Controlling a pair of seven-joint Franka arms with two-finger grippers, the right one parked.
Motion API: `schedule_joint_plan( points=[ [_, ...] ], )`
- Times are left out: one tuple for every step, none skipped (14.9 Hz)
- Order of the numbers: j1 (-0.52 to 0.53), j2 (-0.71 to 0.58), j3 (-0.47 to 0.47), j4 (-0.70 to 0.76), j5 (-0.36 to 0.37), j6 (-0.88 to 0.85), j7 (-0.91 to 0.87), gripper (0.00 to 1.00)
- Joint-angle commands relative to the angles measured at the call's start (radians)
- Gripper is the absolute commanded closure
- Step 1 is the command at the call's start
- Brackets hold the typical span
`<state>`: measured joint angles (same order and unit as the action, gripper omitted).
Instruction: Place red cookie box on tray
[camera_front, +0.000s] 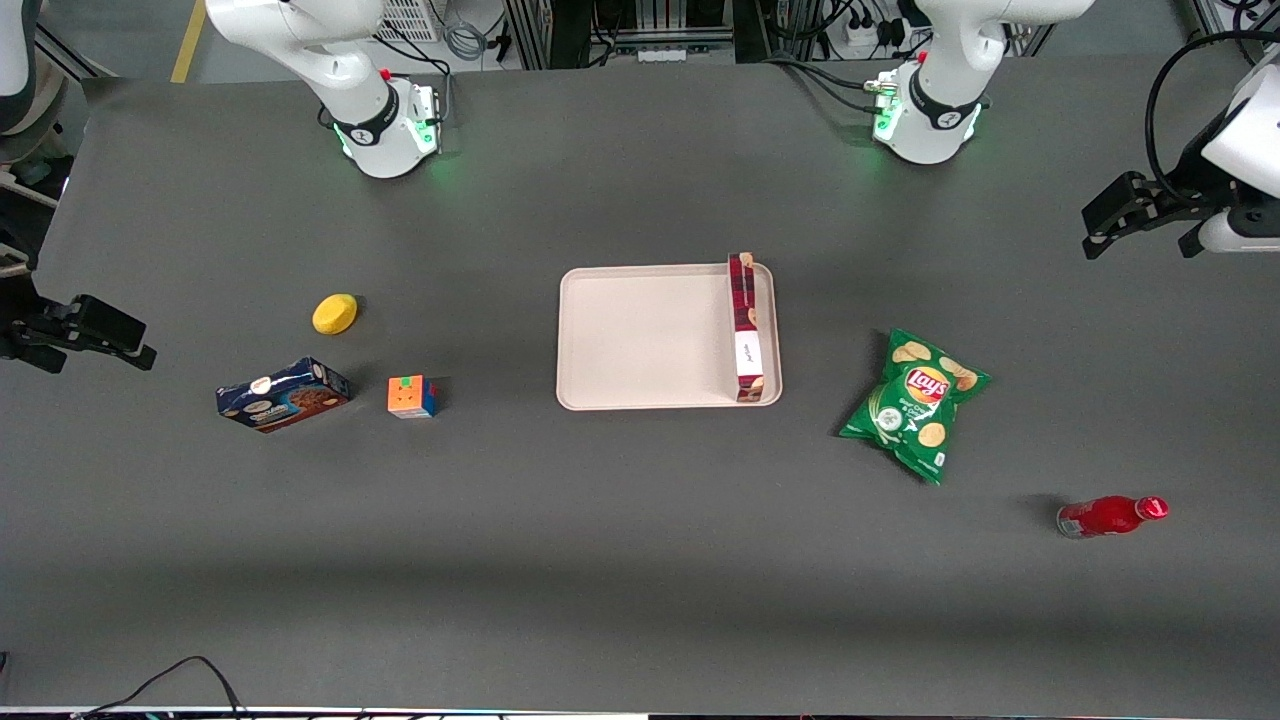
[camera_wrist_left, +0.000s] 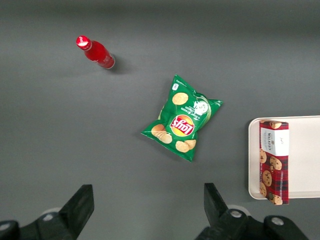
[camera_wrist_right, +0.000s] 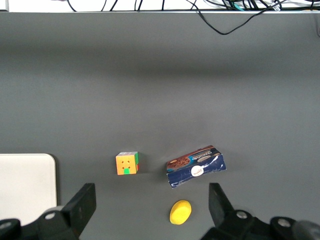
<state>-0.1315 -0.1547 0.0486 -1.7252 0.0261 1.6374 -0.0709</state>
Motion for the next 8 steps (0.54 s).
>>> schedule_joint_plan(
  points=[
    [0.003,-0.006,-0.004,-0.001,0.023,-0.011,0.019,0.0],
    [0.003,-0.005,-0.001,-0.001,0.02,-0.01,0.019,0.0],
    [0.001,-0.005,0.014,0.001,0.009,-0.005,0.019,0.0],
    [0.001,-0.002,0.02,0.003,0.008,-0.002,0.019,0.0],
    [0.001,-0.002,0.02,0.006,0.008,-0.001,0.019,0.0],
    [0.001,0.0,0.02,0.007,0.009,-0.001,0.02,0.0],
    [0.001,0.0,0.02,0.009,0.009,-0.001,0.02,0.0],
    [0.001,0.0,0.02,0.009,0.009,-0.001,0.02,0.0]
  ],
)
